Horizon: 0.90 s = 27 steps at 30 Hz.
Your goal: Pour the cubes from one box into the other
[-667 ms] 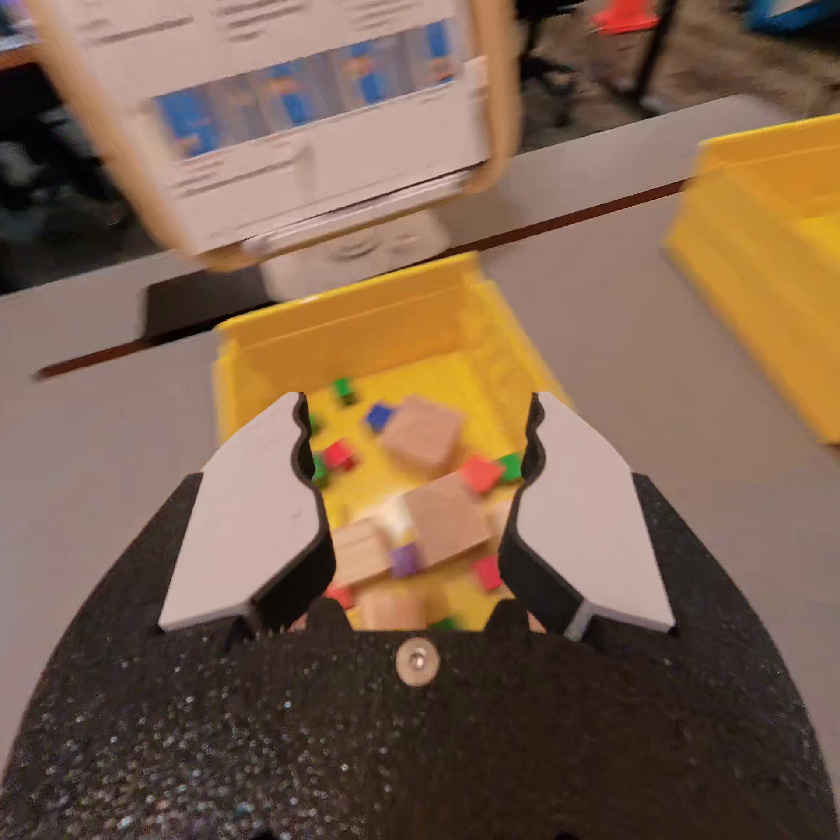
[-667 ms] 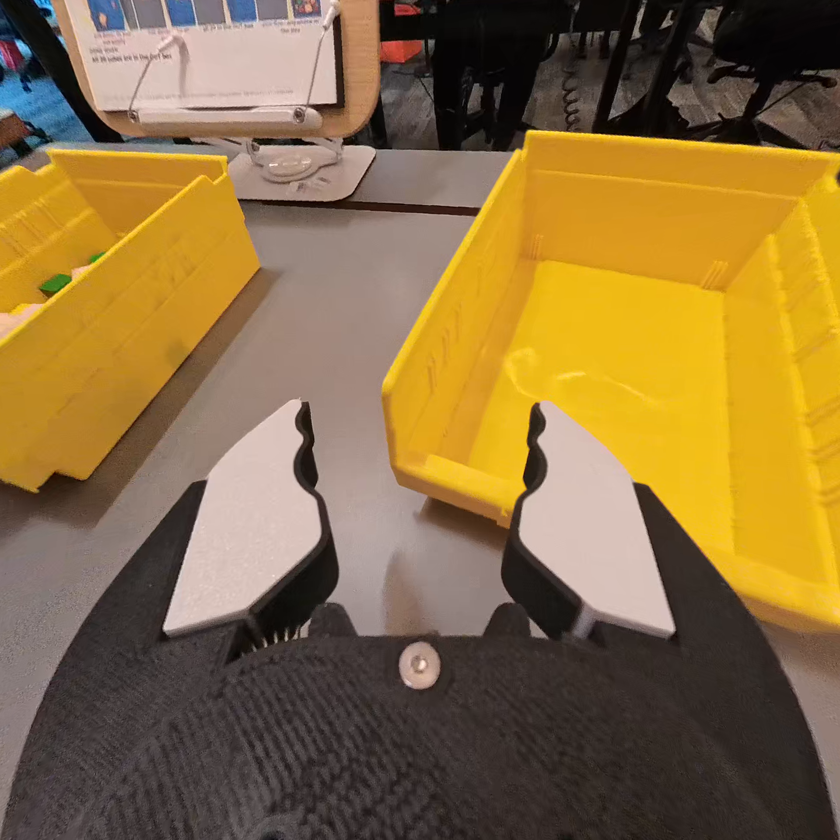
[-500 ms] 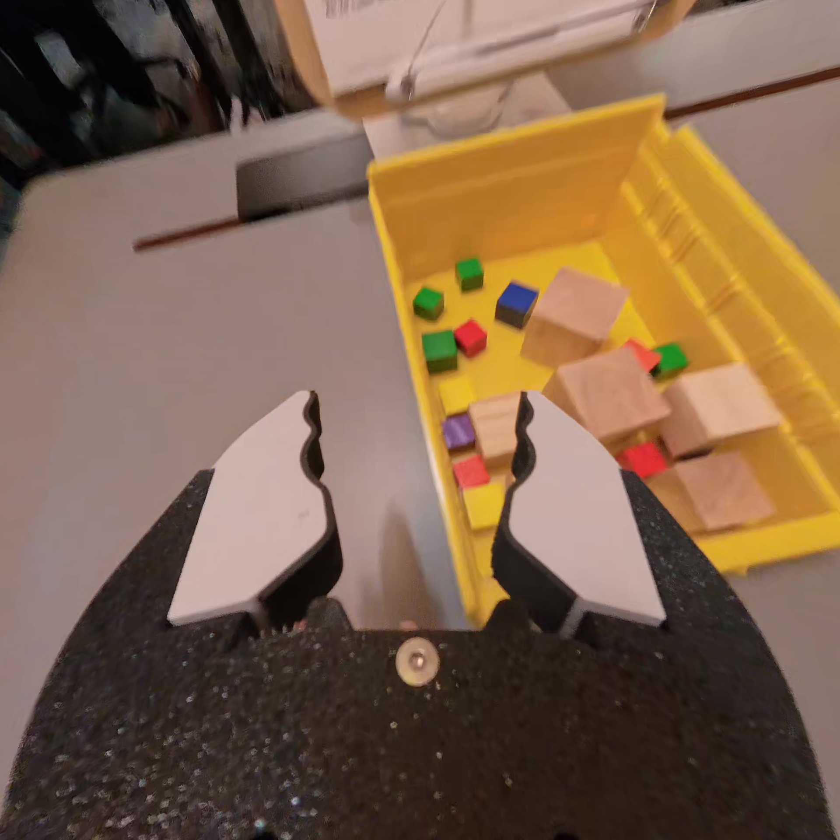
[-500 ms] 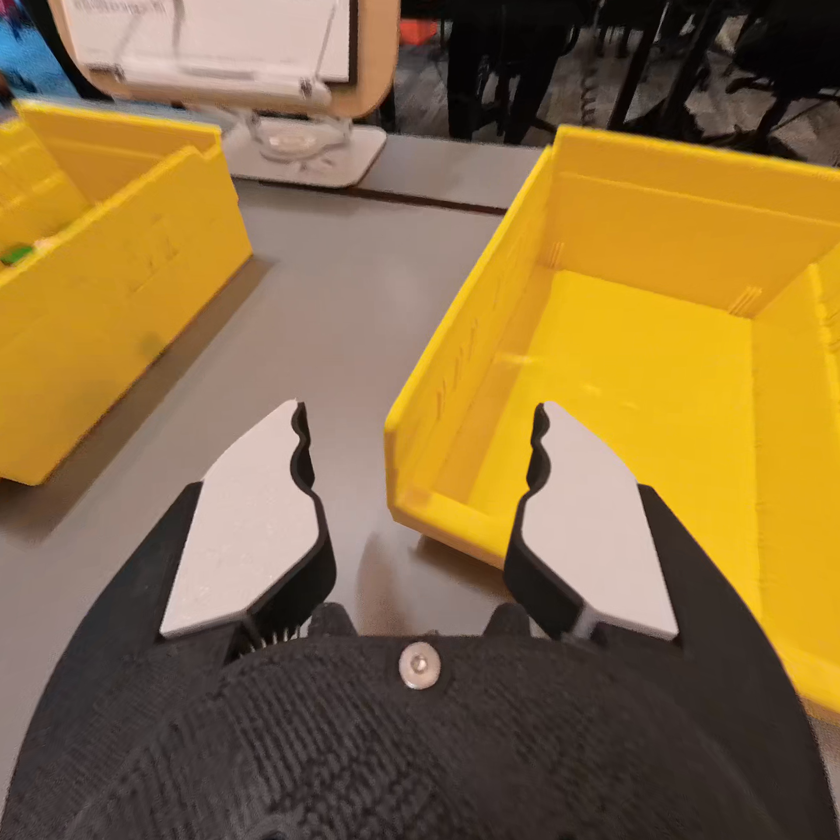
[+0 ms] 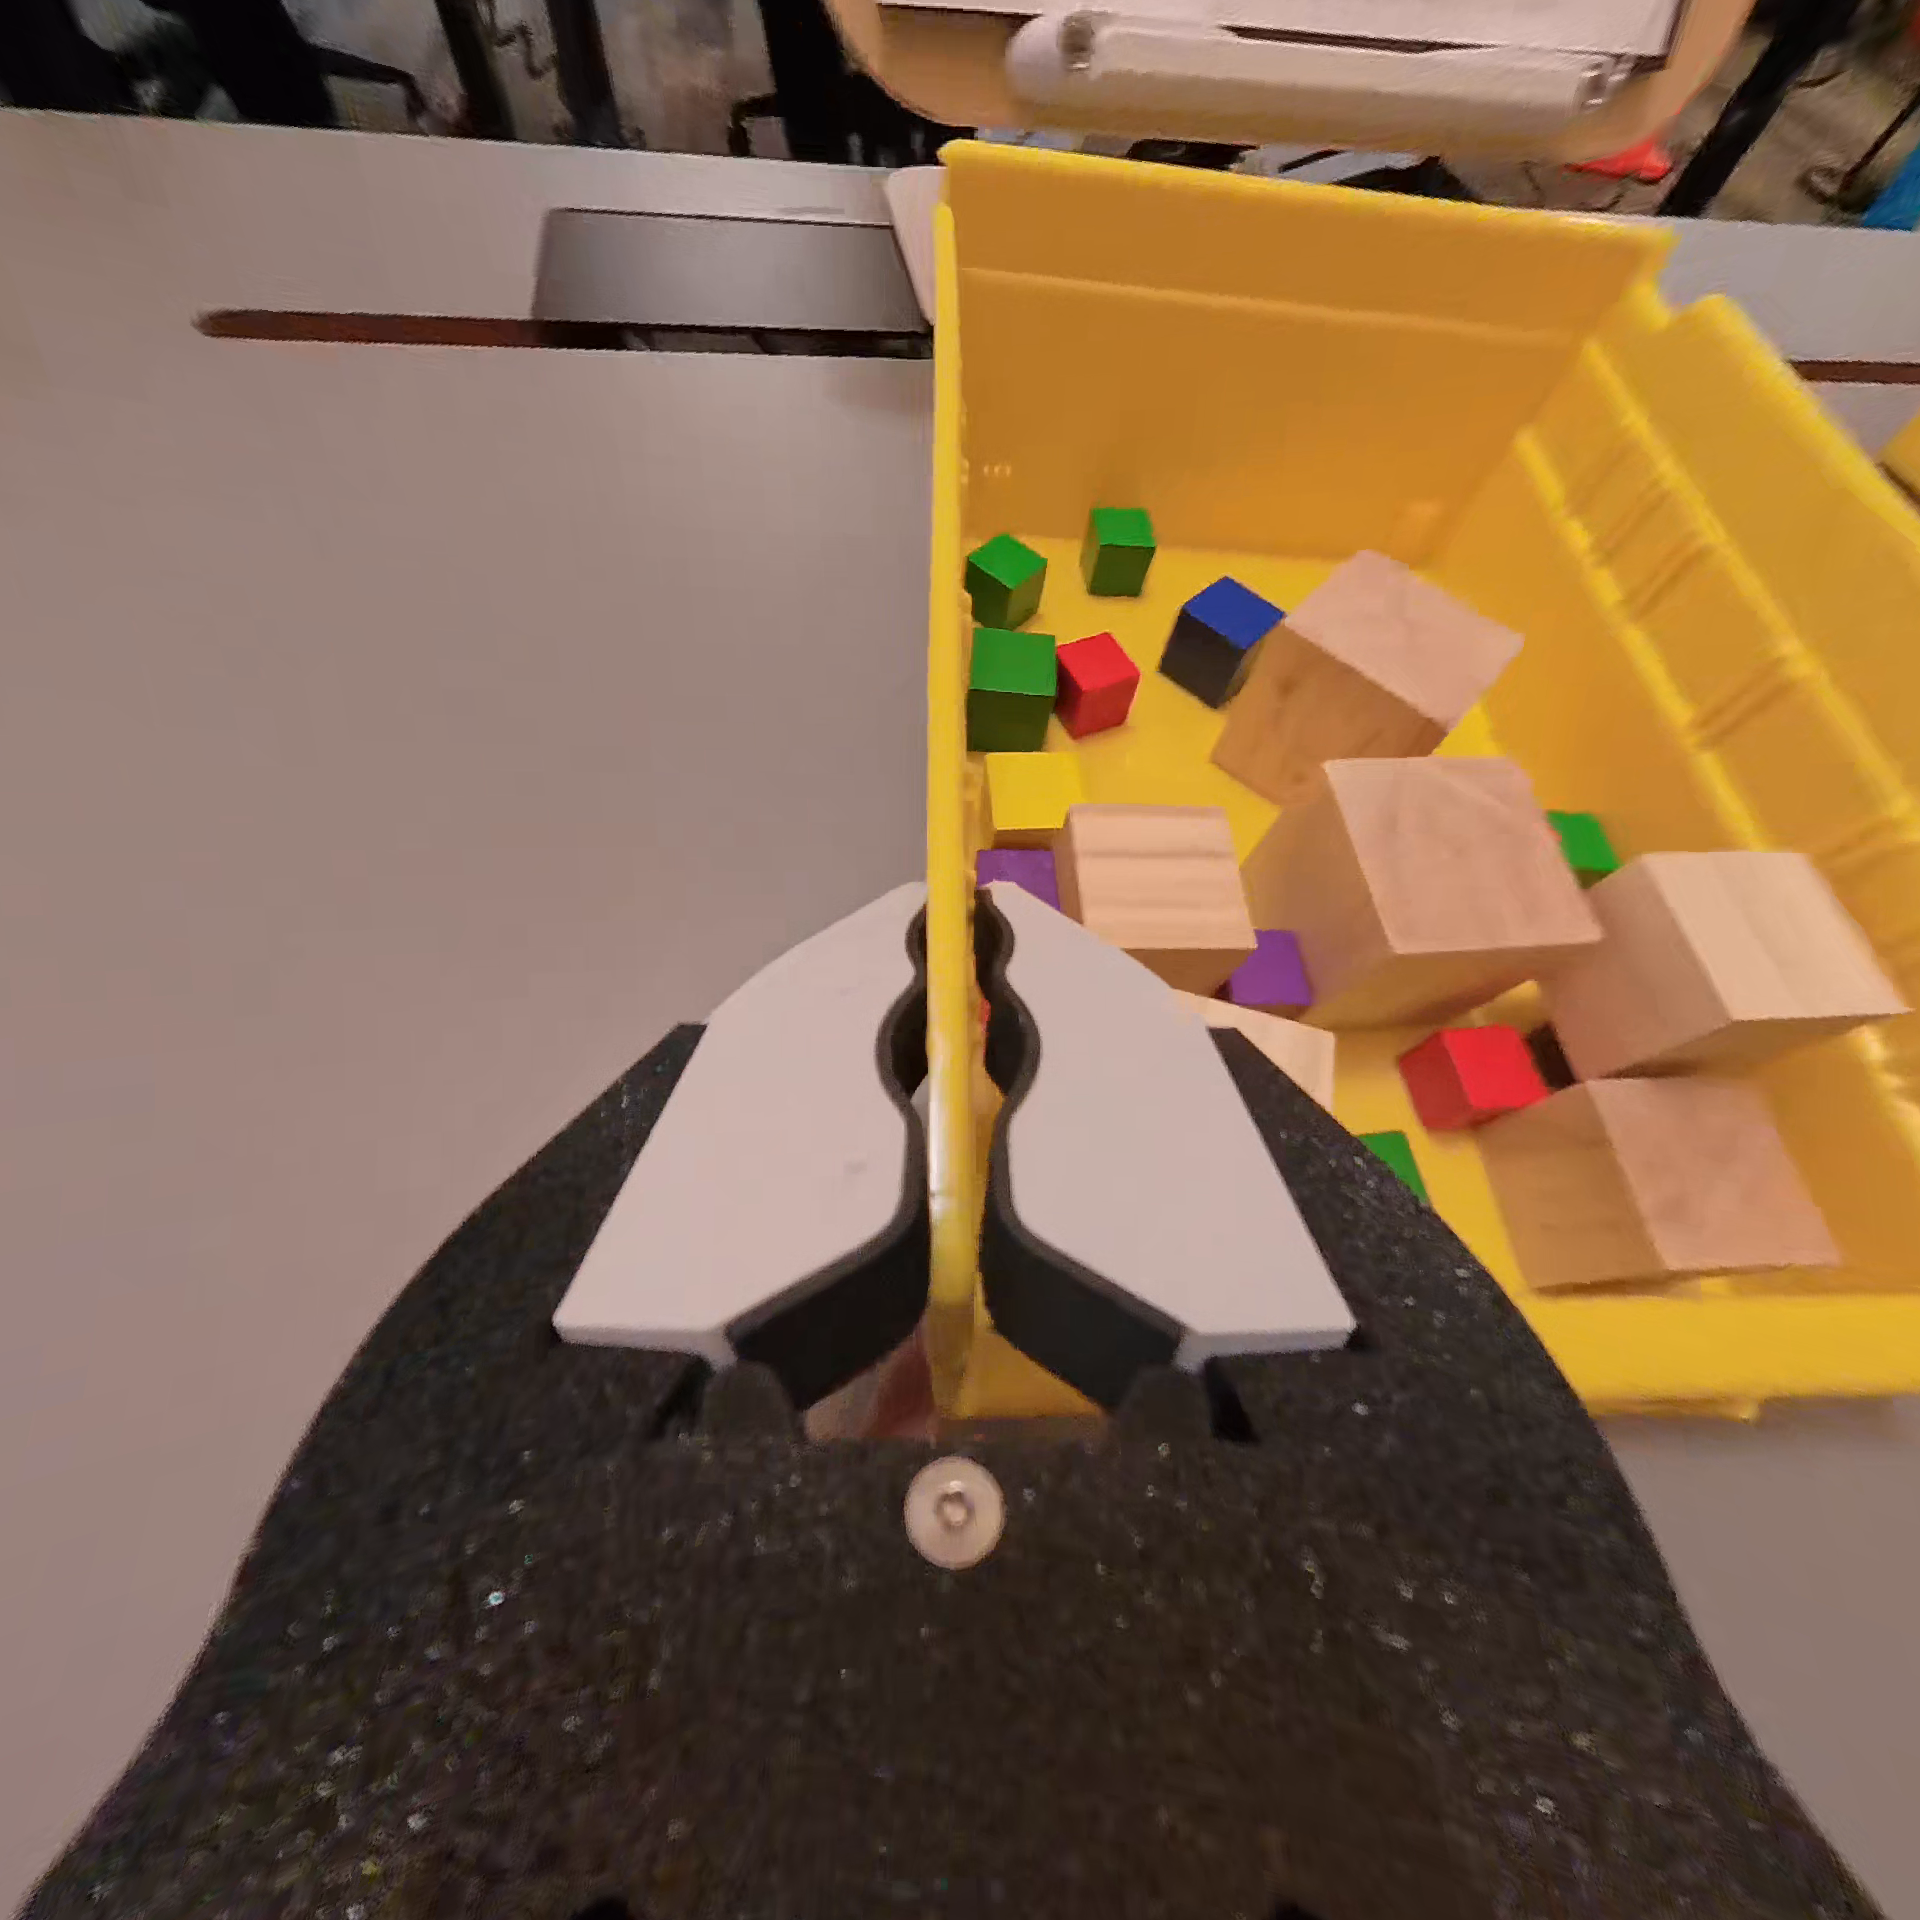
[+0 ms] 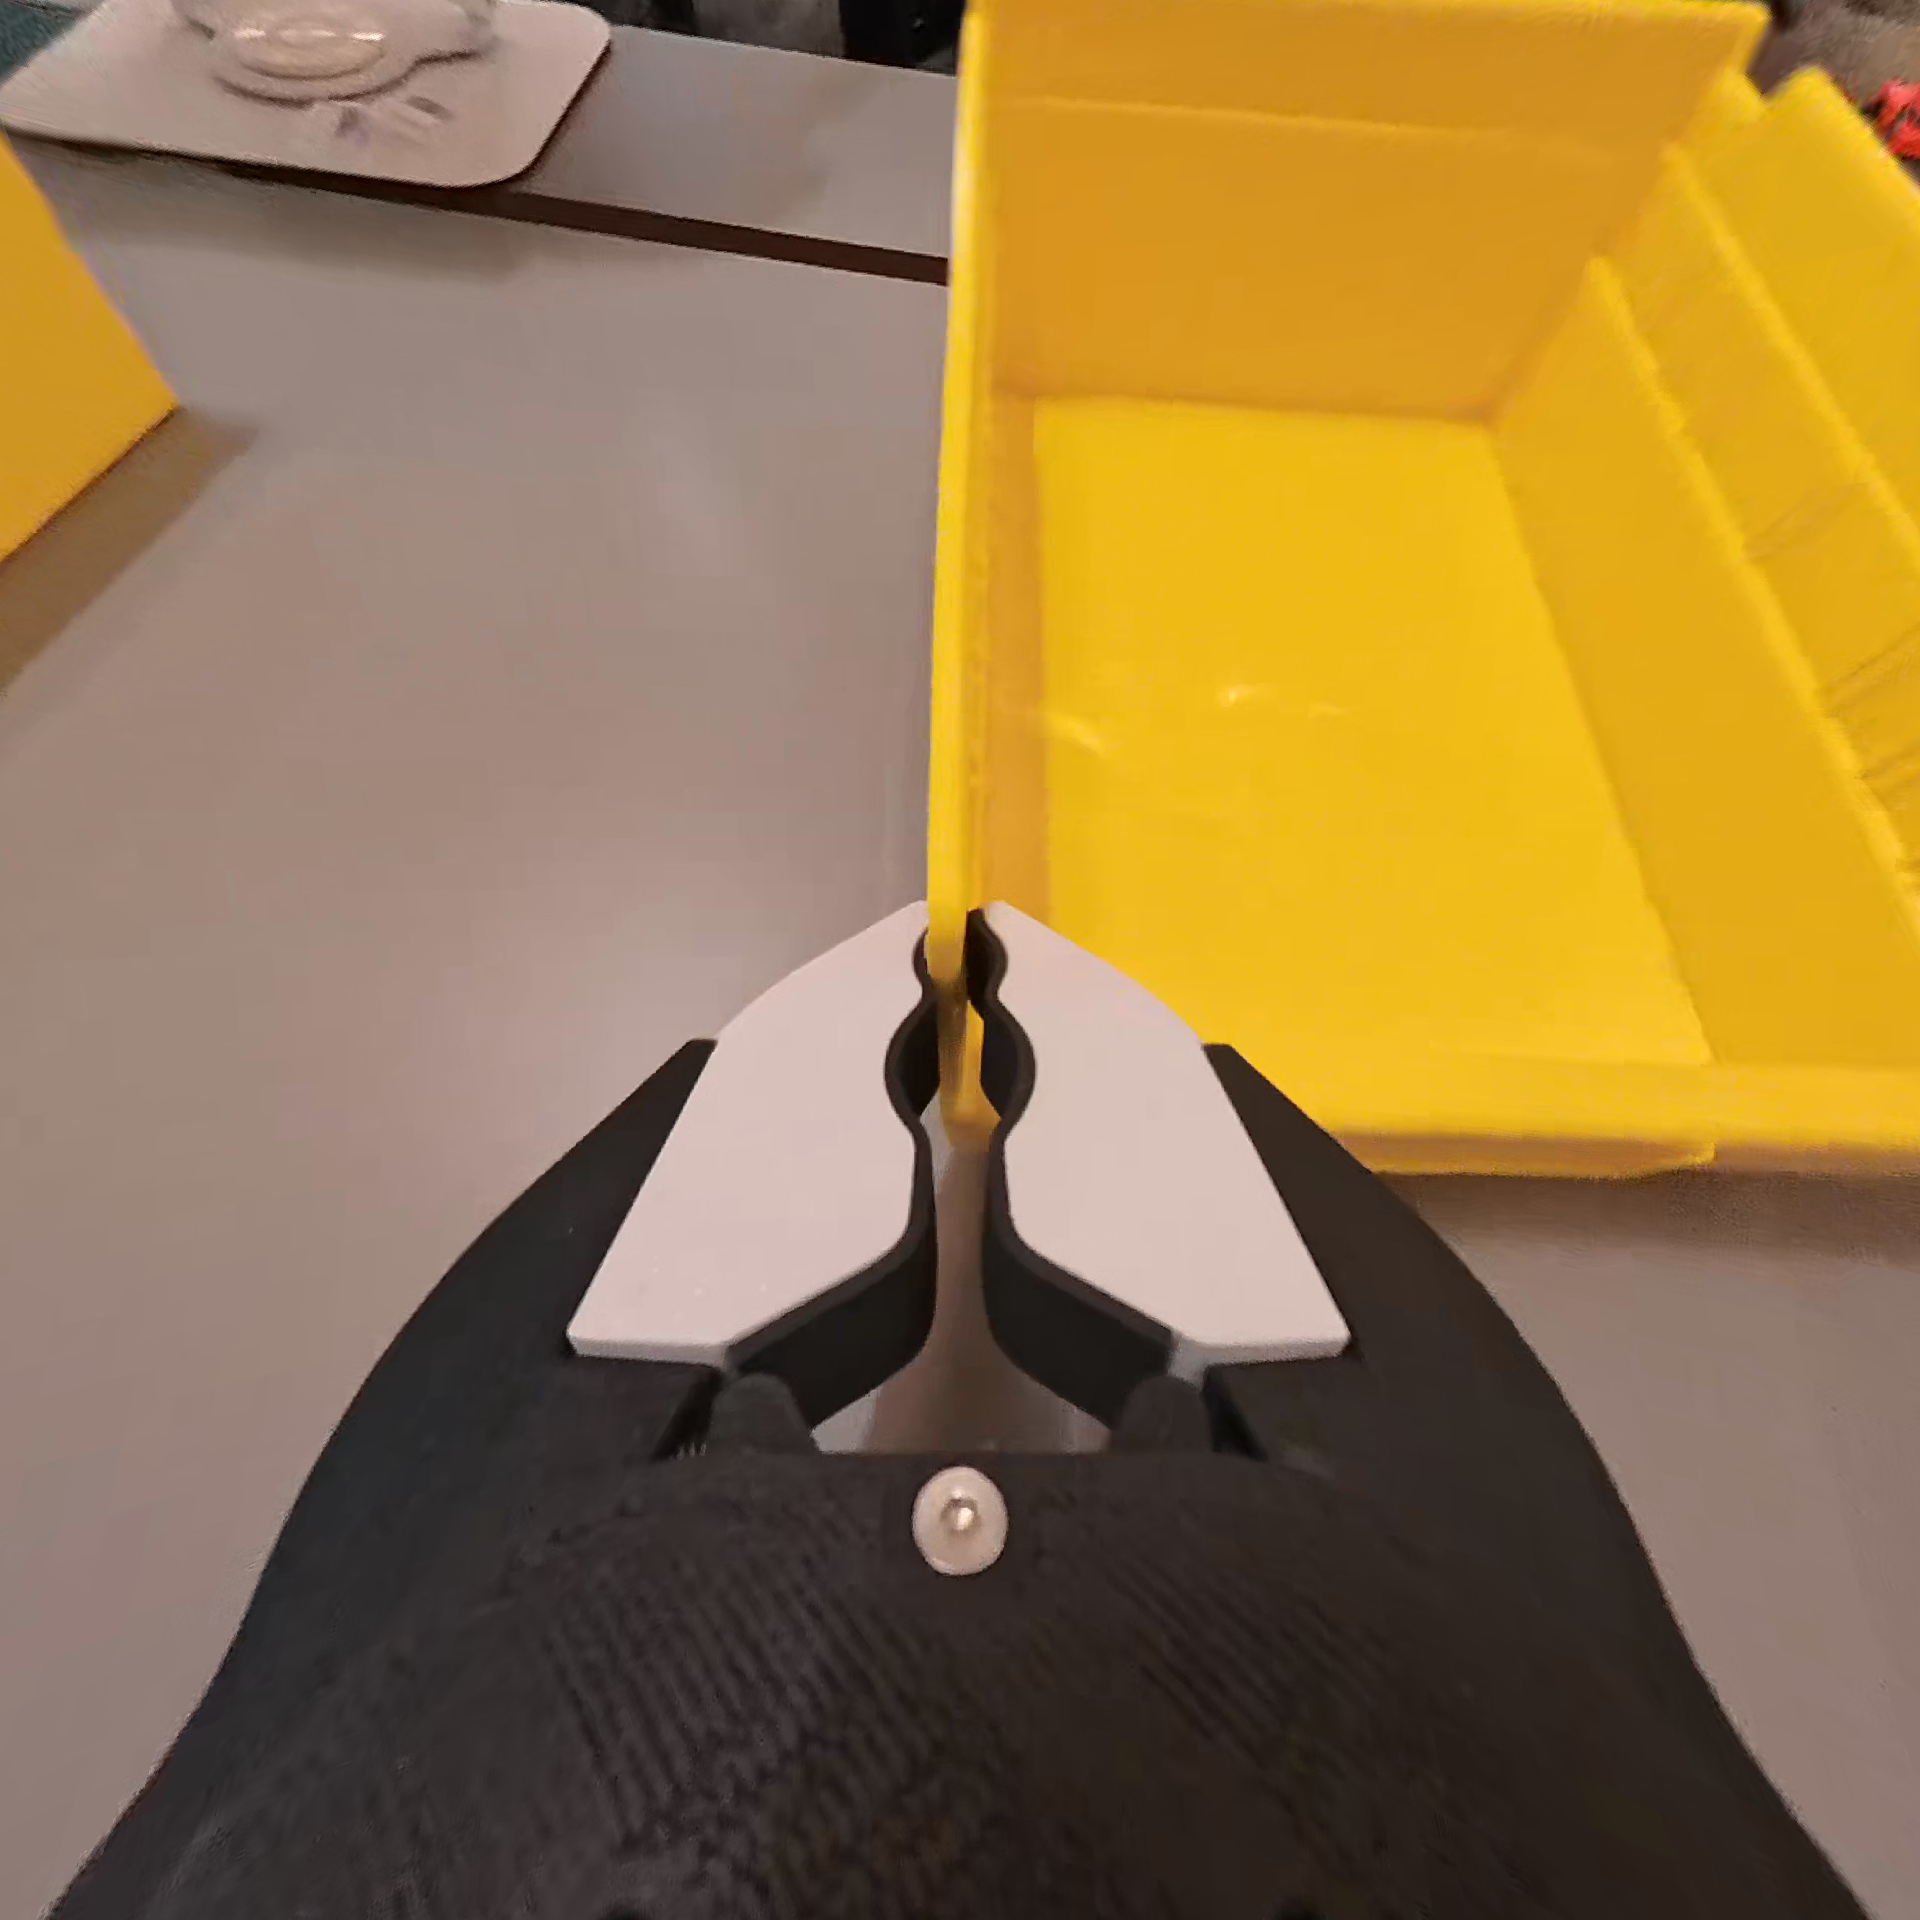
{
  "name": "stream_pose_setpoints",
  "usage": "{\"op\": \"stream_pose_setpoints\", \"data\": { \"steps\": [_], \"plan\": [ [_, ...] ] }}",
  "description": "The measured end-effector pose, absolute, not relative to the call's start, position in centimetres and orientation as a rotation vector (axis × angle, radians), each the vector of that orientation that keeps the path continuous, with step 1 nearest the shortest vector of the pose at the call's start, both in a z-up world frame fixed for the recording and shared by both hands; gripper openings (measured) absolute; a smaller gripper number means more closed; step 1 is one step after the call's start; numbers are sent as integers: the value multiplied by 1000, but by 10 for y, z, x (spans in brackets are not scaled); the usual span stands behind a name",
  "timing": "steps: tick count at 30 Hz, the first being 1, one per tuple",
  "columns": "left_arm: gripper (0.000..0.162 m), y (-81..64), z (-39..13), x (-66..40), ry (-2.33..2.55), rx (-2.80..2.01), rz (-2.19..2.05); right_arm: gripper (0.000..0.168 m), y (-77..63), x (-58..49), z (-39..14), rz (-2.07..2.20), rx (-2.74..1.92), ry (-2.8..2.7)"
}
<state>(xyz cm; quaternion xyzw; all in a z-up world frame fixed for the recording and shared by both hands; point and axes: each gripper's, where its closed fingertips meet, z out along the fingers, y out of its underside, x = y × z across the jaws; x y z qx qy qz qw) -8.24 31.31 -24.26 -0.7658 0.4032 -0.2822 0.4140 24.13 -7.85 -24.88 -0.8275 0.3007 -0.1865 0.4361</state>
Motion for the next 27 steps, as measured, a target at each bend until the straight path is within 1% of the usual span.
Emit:
{"op": "stream_pose_setpoints", "data": {
  "steps": [1, 9, 14, 21, 27],
  "plan": [
    [4, 322, -243, -87, 1016, -1919, -658, 3, -79, 244, -249, -437, -2052, 767],
    [5, 398, -243, -145, 928, -1920, -507, 3, -86, 273, -249, -508, -1965, 940],
    [4, 455, -243, -174, 886, -1939, -510, 3, -72, 281, -249, -587, -2004, 890],
    [6, 511, -244, -179, 860, -1985, -597, 3, -70, 285, -249, -561, -1975, 925],
    [6, 522, -243, -173, 862, -1964, -561, 3, -65, 288, -249, -567, -1966, 937]
  ]
}}
